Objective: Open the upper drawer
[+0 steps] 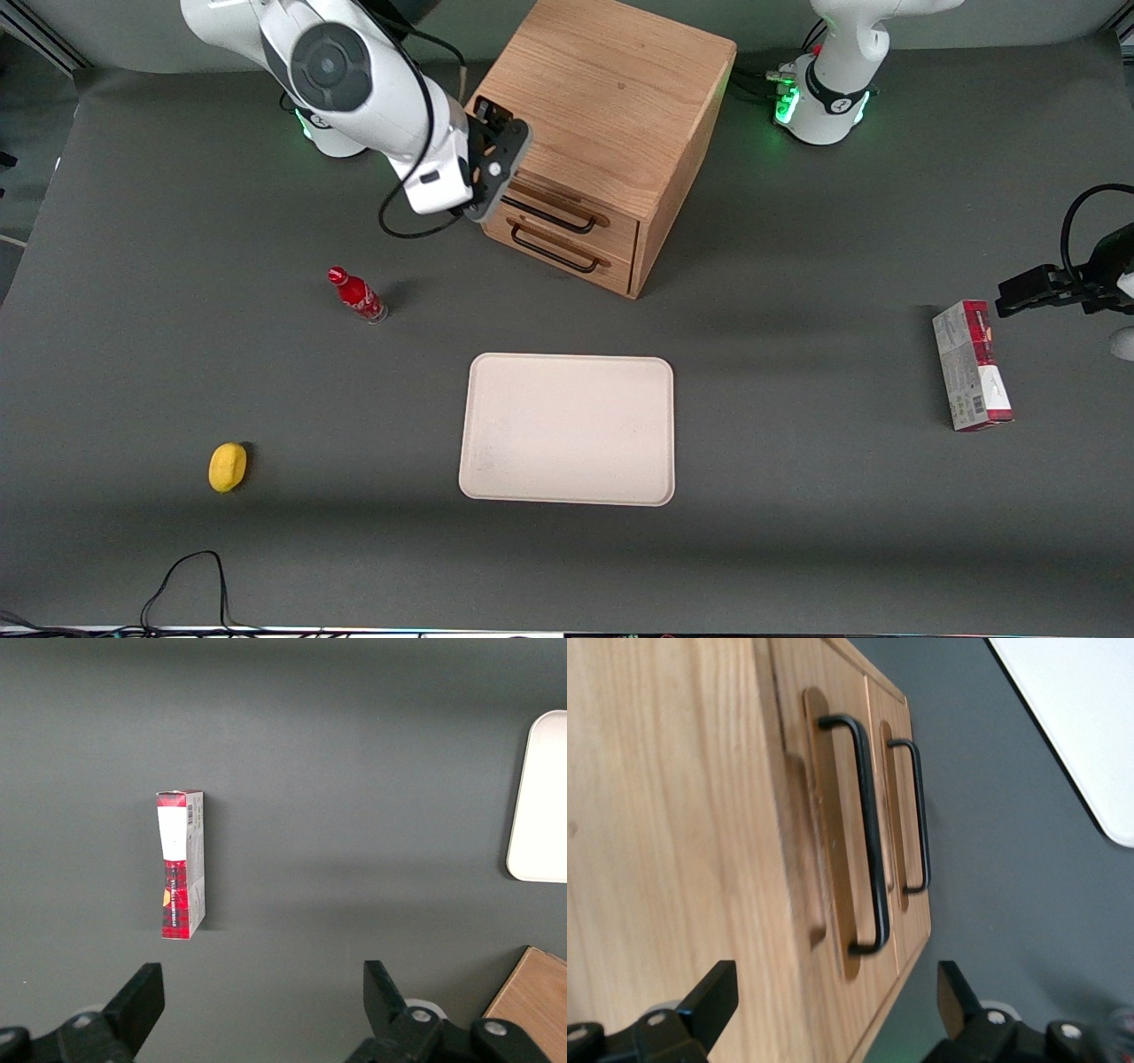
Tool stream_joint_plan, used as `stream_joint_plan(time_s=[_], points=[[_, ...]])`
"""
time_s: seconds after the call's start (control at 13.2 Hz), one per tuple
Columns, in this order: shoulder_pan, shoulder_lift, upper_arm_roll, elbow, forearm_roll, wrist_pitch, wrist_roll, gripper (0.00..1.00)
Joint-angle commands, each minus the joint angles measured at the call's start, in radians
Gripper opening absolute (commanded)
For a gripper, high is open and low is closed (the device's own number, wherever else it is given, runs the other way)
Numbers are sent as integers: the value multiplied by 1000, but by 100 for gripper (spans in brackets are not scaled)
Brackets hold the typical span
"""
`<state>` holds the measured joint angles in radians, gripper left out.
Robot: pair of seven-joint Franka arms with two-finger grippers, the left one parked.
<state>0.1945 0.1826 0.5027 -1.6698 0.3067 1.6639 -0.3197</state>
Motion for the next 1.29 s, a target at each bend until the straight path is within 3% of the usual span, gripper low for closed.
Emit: stream_joint_plan(time_s=[0.0,0.3,0.76,1.21], points=[[16,96,0,36,3,46,-24,100],[33,165,2,33,-75,125,-25,100],[57,196,2,-25,-98,243,-19,100],[40,247,-3,24,-204,254,-33,100]])
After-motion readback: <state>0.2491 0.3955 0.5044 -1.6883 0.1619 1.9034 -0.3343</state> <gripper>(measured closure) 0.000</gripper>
